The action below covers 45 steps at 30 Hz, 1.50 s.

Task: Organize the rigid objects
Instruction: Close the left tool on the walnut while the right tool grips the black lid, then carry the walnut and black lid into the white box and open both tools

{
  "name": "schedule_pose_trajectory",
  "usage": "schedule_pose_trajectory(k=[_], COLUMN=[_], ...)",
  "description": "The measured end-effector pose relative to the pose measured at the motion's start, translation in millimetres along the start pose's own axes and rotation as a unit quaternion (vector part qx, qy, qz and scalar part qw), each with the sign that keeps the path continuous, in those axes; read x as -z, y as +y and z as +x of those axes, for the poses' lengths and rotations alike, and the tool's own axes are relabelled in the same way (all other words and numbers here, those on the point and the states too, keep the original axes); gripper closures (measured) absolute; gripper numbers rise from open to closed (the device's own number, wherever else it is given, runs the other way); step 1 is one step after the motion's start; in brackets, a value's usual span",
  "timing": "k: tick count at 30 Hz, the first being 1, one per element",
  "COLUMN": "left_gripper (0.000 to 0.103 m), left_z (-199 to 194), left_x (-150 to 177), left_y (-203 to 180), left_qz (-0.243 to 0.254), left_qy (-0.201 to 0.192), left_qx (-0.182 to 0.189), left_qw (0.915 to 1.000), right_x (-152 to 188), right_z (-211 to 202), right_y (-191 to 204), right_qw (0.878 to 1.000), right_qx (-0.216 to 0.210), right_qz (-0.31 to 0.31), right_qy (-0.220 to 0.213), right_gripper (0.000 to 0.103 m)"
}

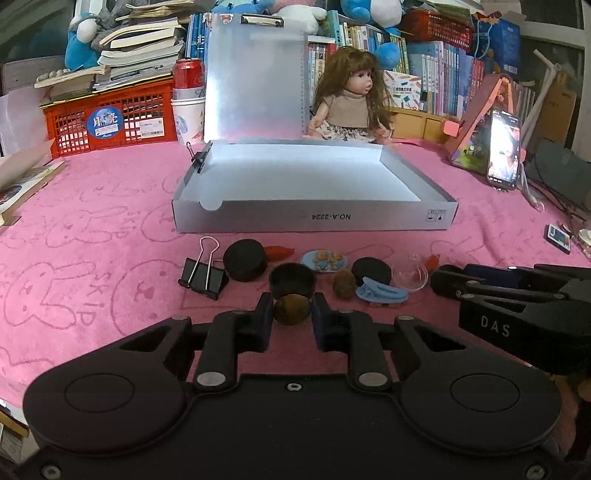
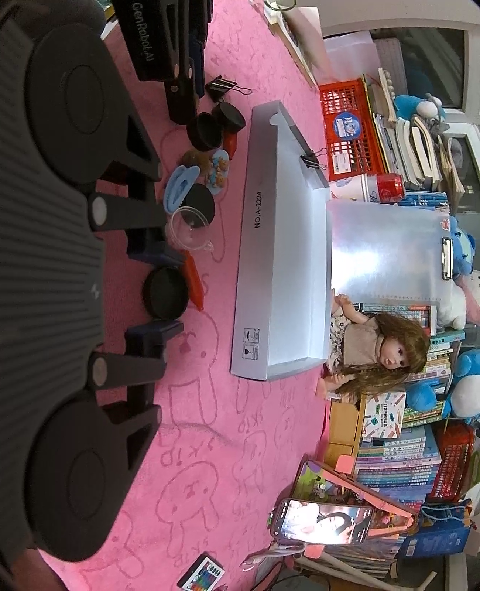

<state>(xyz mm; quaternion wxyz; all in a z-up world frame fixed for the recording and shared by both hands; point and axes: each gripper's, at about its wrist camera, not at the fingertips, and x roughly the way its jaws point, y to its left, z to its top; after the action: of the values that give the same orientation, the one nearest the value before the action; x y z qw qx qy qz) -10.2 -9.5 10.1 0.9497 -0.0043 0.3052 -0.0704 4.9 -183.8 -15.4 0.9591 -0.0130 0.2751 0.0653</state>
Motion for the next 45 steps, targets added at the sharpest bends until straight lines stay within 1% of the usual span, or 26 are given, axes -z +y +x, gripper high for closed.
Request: schedule_pose_trajectory(k=[15, 27, 34, 40, 43, 45], left_gripper=[0.082, 0.082, 0.082, 0.082, 0.082, 0.082], left_z=[-13, -5, 7, 23, 33, 45], left_x=[-19, -31, -52, -80, -95, -106], left_y=[1, 2, 1, 2, 3, 6], left_qz=[-0.011, -0.007, -0.002, -0.004, -0.012, -0.022], left_qy=[-0.02, -0.016, -0.01, -0.008, -0.004, 0.007], left_qx=[0.014, 0.019, 0.025, 0.03, 0.032, 0.034], left_qw=[0.9996, 0.9997, 0.9996, 0.9995, 0.9994, 0.9991], right_x=[-14, -20, -37, -57, -70, -79], right_z=[-18, -14, -4, 11, 21, 29], right_y=[-6, -10, -19, -23, -24, -26], right_qw=[0.999, 0.999, 0.999, 0.998, 0.998, 0.997], right_qx=[0.001, -0.007, -0.023, -0.04, -0.042, -0.048], right_qz=[0.014, 0.027, 0.048, 0.055, 0.05, 0.053], right_qy=[-0.029, -0.02, -0.01, 0.002, 0.006, 0.012], right_gripper=[0.066, 0.066, 0.066, 0.066, 0.066, 0.066])
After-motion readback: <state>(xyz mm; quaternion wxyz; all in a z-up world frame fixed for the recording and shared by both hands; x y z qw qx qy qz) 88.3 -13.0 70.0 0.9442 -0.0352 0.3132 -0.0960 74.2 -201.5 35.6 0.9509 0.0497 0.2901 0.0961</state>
